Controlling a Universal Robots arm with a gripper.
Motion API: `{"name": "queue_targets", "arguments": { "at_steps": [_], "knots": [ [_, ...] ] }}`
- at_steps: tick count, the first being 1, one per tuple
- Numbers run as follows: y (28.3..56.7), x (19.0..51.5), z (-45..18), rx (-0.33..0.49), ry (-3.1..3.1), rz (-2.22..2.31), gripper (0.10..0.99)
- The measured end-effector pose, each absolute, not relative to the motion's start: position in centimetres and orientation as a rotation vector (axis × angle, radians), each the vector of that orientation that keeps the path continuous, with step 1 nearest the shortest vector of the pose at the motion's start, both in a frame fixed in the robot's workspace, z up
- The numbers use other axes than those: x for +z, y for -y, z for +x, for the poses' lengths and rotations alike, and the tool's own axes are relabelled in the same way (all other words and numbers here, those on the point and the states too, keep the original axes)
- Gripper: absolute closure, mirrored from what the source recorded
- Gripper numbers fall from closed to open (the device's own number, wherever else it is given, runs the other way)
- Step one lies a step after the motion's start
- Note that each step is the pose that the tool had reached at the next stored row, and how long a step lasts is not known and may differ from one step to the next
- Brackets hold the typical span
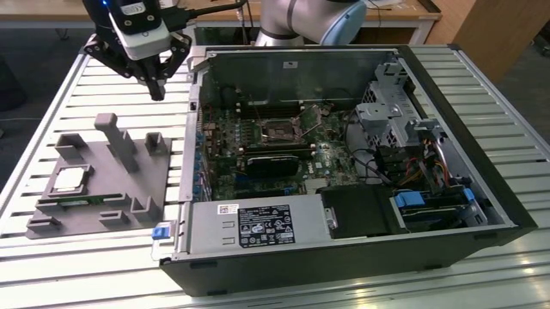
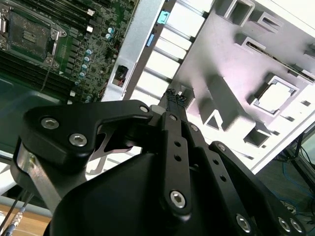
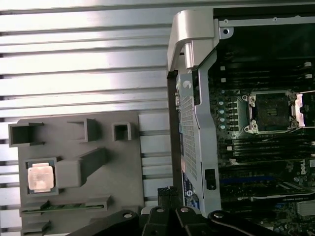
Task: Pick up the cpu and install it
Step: 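Reach for the cpu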
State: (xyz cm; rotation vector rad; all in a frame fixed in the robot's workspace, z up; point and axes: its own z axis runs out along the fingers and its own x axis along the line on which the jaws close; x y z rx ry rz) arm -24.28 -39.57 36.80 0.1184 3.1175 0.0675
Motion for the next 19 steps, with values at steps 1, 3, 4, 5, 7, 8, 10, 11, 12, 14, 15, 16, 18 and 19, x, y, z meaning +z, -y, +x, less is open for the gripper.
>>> {"name": "queue_targets", "arguments": {
  "at_steps": [1,3,4,5,7,8,10,11,12,14,15,16,18,19],
  "knots": [
    [39.57,36.79,-24.32,0.067,-3.117,0.118,0.973],
    [39.57,36.77,-24.39,0.068,-3.117,0.118,0.973],
    [39.57,36.76,-24.42,0.067,-3.117,0.118,0.973],
    [39.57,36.75,-24.46,0.067,-3.118,0.118,0.973],
    [39.57,36.73,-24.53,0.068,-3.117,0.118,0.973],
    [39.57,36.72,-24.57,0.067,-3.118,0.118,0.973],
    [39.57,36.69,-24.64,0.068,-3.118,0.118,0.973],
    [39.57,36.68,-24.68,0.067,-3.118,0.118,0.973],
    [39.57,36.67,-24.72,0.067,-3.118,0.118,0.973],
    [39.57,36.64,-24.80,0.068,-3.117,0.118,0.973],
    [39.57,36.63,-24.83,0.067,-3.117,0.118,0.973],
    [39.57,36.62,-24.87,0.068,-3.117,0.118,0.973],
    [39.57,36.59,-24.95,0.067,-3.117,0.118,0.973],
    [39.57,36.59,-24.99,0.067,-3.118,0.118,0.973]
  ]
}}
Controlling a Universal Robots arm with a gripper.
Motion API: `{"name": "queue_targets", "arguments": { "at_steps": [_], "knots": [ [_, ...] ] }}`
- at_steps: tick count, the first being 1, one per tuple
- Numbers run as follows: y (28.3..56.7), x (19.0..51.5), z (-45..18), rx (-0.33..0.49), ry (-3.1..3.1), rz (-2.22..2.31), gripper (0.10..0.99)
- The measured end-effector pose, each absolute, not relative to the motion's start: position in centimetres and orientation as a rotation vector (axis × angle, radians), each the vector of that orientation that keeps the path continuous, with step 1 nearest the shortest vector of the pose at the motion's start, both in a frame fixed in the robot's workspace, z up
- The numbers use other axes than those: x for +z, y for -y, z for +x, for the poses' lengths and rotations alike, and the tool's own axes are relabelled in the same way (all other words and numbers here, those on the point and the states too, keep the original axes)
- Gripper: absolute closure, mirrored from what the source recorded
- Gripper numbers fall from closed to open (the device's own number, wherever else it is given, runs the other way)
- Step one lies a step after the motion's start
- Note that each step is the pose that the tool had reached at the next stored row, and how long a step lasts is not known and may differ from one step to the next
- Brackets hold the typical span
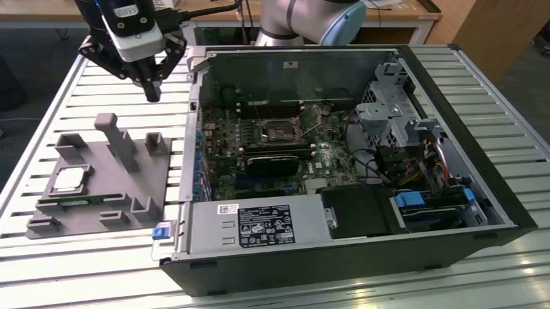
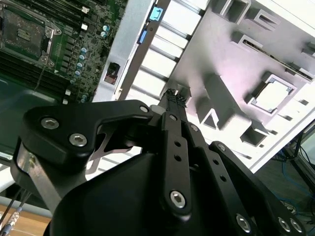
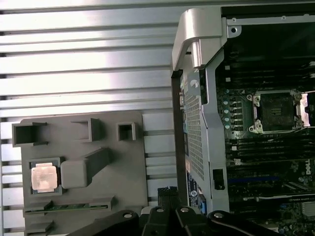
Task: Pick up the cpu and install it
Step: 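Reach for the cpu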
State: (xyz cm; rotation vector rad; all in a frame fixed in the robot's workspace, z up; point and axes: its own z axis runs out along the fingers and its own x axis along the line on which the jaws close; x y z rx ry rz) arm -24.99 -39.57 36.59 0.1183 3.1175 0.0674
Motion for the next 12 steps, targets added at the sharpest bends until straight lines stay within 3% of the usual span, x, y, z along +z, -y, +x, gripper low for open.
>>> {"name": "queue_targets", "arguments": {
  "at_steps": [12],
  "knots": [
    [39.57,36.43,-25.42,0.067,-3.117,0.118,0.973]
  ]
}}
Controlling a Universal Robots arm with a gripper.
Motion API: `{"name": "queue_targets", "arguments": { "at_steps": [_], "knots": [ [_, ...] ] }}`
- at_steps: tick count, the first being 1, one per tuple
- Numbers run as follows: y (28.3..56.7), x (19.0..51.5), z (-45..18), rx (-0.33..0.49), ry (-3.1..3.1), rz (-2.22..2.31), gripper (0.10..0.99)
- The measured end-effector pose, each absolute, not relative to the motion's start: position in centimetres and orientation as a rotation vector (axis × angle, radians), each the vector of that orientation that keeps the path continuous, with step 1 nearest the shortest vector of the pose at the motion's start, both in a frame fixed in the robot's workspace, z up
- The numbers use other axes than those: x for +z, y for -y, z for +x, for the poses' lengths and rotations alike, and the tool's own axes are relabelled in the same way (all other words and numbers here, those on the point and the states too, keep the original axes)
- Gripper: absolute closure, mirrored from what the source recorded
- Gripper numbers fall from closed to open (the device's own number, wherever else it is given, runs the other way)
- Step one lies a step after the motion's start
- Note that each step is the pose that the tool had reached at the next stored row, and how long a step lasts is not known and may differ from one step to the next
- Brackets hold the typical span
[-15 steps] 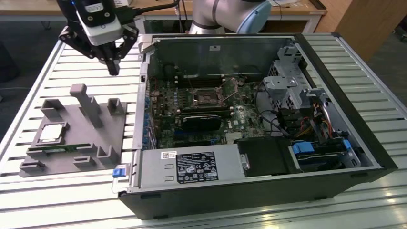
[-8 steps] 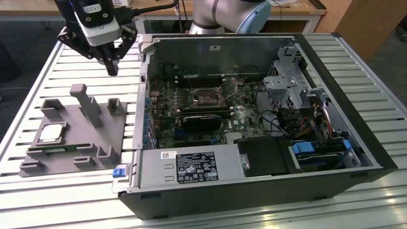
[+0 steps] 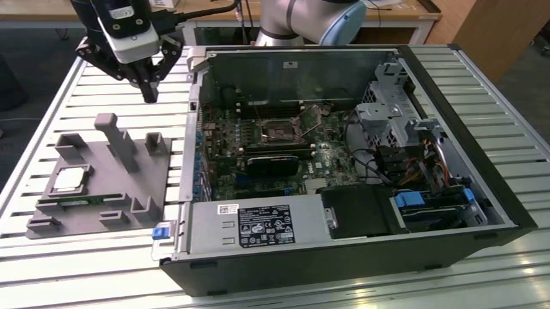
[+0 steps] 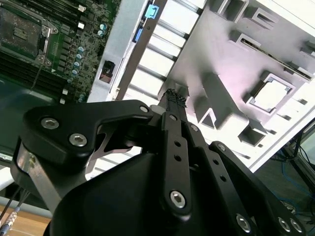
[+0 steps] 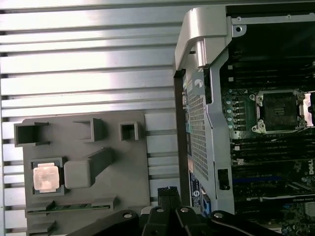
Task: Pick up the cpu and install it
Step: 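Reach for the cpu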
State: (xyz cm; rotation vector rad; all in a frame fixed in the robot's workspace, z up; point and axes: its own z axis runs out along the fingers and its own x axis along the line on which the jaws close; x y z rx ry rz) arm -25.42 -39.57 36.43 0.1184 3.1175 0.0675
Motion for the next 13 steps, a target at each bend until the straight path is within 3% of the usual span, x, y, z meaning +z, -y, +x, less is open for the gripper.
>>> {"name": "queue_targets", "arguments": {
  "at_steps": [13],
  "knots": [
    [39.57,36.26,-25.94,0.067,-3.118,0.118,0.973]
  ]
}}
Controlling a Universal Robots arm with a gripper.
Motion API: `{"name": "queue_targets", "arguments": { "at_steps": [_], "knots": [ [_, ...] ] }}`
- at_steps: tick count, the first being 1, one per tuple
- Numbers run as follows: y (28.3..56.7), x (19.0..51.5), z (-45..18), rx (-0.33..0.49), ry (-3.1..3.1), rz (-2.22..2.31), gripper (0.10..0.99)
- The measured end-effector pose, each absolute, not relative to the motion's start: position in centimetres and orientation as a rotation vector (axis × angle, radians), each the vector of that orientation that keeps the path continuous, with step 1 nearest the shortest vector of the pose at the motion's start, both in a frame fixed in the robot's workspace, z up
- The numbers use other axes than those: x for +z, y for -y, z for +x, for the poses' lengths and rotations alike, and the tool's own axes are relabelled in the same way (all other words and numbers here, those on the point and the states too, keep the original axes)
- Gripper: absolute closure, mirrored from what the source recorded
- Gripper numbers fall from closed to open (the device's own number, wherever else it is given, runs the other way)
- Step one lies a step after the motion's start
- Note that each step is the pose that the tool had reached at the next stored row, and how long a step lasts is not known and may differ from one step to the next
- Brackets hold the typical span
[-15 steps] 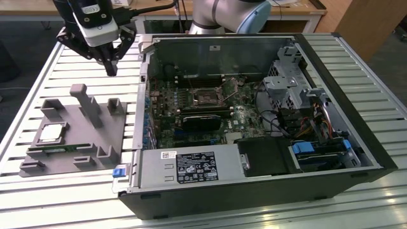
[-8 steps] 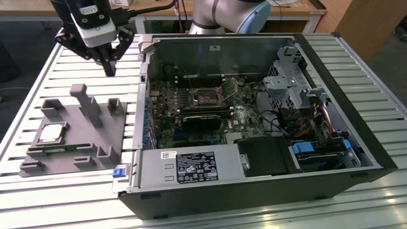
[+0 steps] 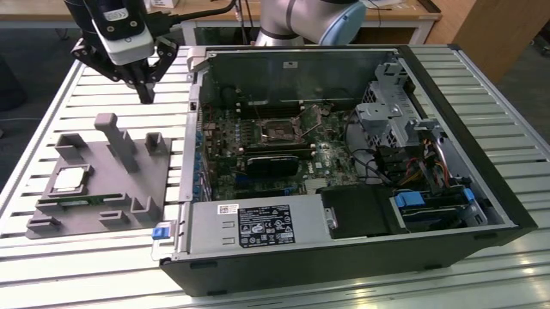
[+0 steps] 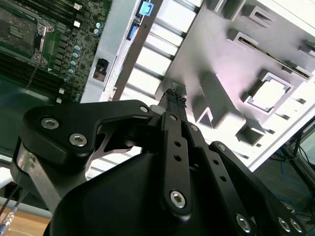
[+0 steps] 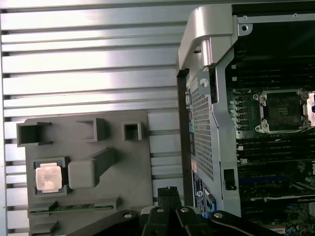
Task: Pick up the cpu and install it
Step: 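Reach for the cpu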
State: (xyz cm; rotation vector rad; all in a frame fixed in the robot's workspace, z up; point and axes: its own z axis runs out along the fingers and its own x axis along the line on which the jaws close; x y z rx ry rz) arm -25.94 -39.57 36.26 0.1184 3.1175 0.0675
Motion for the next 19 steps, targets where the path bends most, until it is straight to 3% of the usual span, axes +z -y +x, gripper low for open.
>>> {"name": "queue_targets", "arguments": {
  "at_steps": [19],
  "knots": [
    [39.57,36.01,-26.73,0.067,-3.118,0.118,0.973]
  ]
}}
